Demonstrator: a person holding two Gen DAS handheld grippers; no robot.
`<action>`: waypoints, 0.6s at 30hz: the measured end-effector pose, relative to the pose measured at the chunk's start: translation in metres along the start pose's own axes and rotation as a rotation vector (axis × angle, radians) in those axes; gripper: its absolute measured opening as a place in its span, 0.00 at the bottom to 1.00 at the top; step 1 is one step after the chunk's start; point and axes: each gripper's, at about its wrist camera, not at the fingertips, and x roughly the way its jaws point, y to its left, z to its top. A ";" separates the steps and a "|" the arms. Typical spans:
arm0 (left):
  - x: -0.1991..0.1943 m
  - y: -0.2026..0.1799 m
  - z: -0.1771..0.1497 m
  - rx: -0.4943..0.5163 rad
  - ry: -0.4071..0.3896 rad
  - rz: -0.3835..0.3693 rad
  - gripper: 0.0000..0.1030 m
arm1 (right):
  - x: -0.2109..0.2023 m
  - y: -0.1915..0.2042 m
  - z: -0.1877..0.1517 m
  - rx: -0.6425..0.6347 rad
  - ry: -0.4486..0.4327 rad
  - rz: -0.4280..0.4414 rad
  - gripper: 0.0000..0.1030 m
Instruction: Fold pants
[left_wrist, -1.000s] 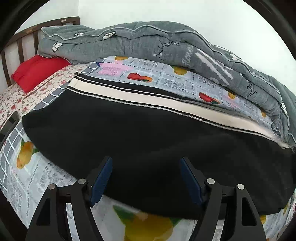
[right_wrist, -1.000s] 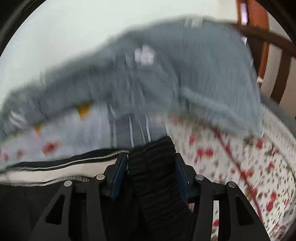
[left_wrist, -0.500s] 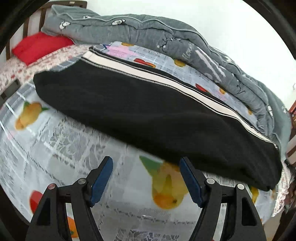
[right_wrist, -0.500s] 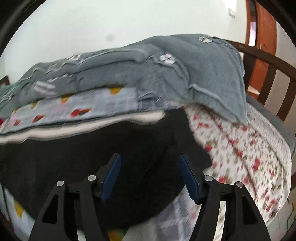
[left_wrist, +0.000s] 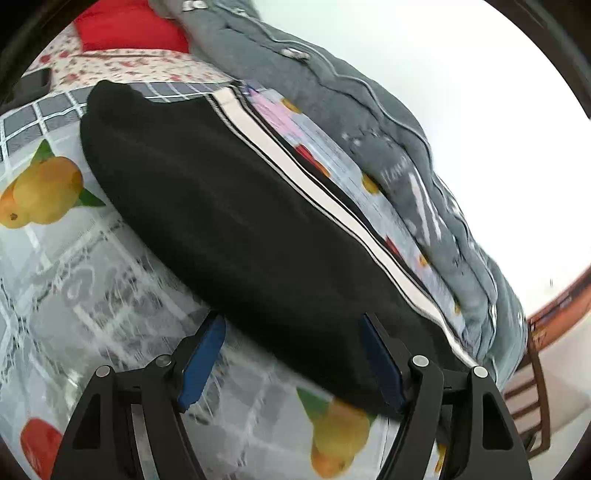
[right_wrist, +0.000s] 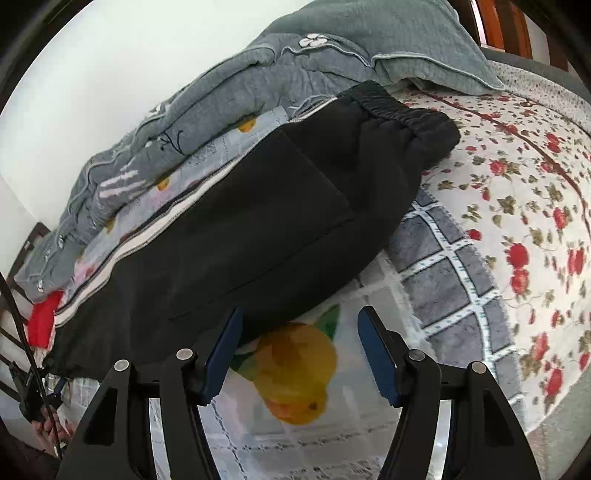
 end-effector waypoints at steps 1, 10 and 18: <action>0.002 -0.001 0.002 -0.007 -0.003 0.006 0.71 | 0.002 -0.001 0.001 0.013 -0.001 0.010 0.63; 0.022 -0.011 0.030 -0.004 -0.026 0.131 0.69 | 0.029 0.011 0.031 0.024 -0.028 0.014 0.58; 0.024 -0.010 0.045 -0.019 -0.020 0.308 0.13 | 0.037 0.023 0.053 -0.026 -0.032 -0.035 0.11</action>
